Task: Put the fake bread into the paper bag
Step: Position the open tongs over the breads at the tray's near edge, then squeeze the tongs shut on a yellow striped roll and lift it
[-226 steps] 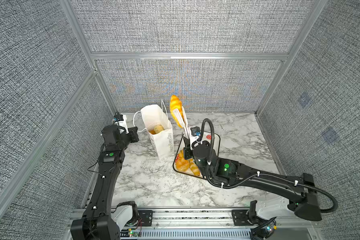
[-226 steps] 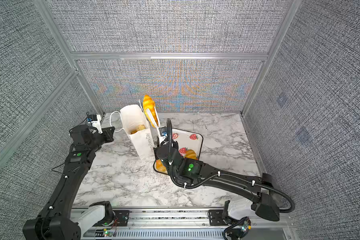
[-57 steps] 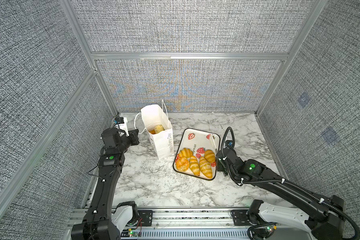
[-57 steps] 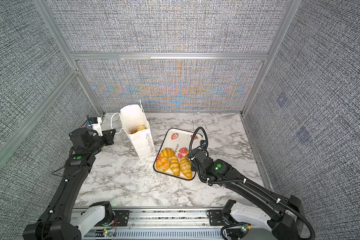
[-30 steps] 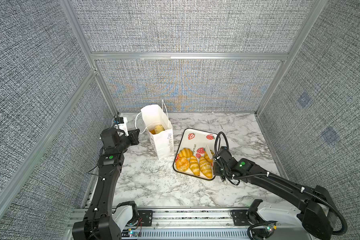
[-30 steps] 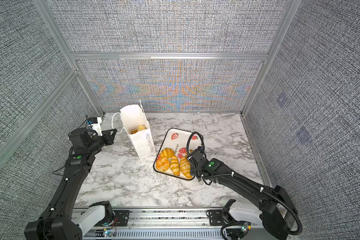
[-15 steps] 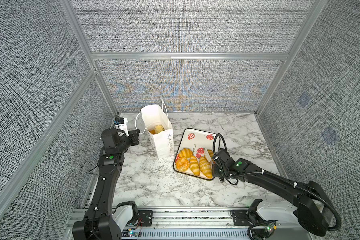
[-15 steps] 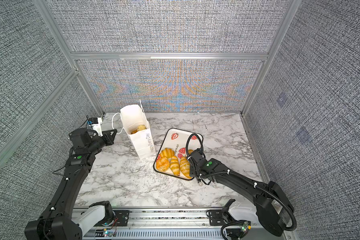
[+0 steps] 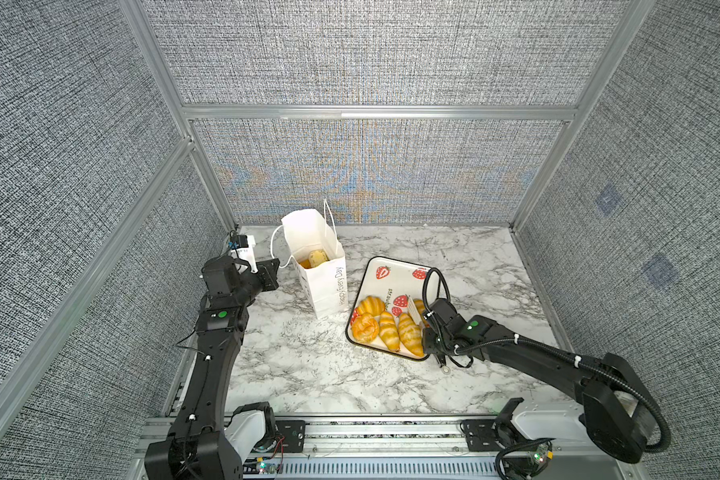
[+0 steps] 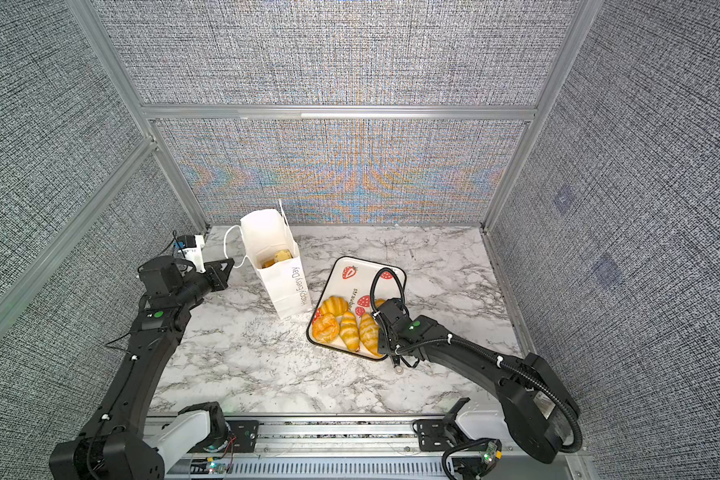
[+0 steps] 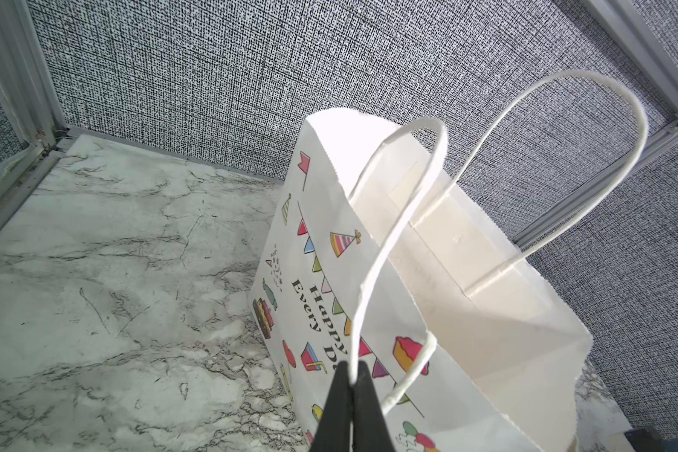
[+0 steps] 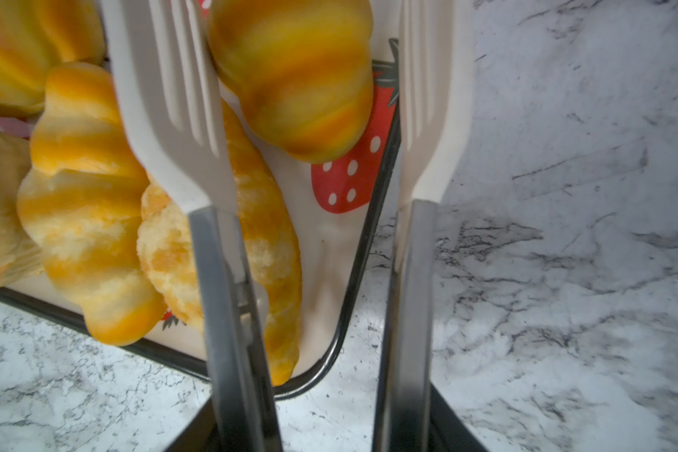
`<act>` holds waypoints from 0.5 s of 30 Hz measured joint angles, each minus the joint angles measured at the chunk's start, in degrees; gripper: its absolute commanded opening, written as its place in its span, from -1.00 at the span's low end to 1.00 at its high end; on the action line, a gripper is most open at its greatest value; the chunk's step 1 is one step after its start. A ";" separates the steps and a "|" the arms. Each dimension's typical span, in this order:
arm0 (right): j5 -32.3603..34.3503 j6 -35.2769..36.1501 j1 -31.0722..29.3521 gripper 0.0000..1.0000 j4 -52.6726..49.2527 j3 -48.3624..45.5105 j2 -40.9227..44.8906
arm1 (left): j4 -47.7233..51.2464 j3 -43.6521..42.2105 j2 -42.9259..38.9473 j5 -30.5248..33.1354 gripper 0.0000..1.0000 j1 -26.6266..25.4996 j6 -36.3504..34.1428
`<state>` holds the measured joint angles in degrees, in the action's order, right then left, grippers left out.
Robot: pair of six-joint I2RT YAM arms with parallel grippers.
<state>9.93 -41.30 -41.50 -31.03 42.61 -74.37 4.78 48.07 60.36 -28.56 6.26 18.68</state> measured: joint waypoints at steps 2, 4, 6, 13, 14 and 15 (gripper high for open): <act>-0.11 0.15 0.22 -0.13 0.07 0.00 0.42 | 0.00 0.00 0.02 0.00 -1.00 0.00 0.00; -0.07 0.13 0.28 -0.22 0.04 0.00 0.90 | 0.00 0.00 0.04 0.00 -1.00 0.00 0.00; 0.00 0.13 0.39 -0.29 0.02 0.00 1.36 | 0.00 0.00 0.07 0.00 -1.00 0.00 0.00; 0.37 0.15 0.90 -0.44 -0.61 0.17 3.08 | 0.00 0.00 0.24 0.00 -1.00 0.07 -0.02; 0.44 0.15 0.92 -0.45 -0.70 0.28 3.37 | -0.02 0.00 0.24 0.00 -1.00 0.07 -0.02; 0.55 0.15 0.92 -0.45 -0.81 0.42 3.52 | -0.02 0.00 0.24 0.00 -1.00 0.07 -0.02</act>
<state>10.48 -41.15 -40.58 -31.83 43.03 -70.85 4.75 48.07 60.60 -28.56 6.33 18.65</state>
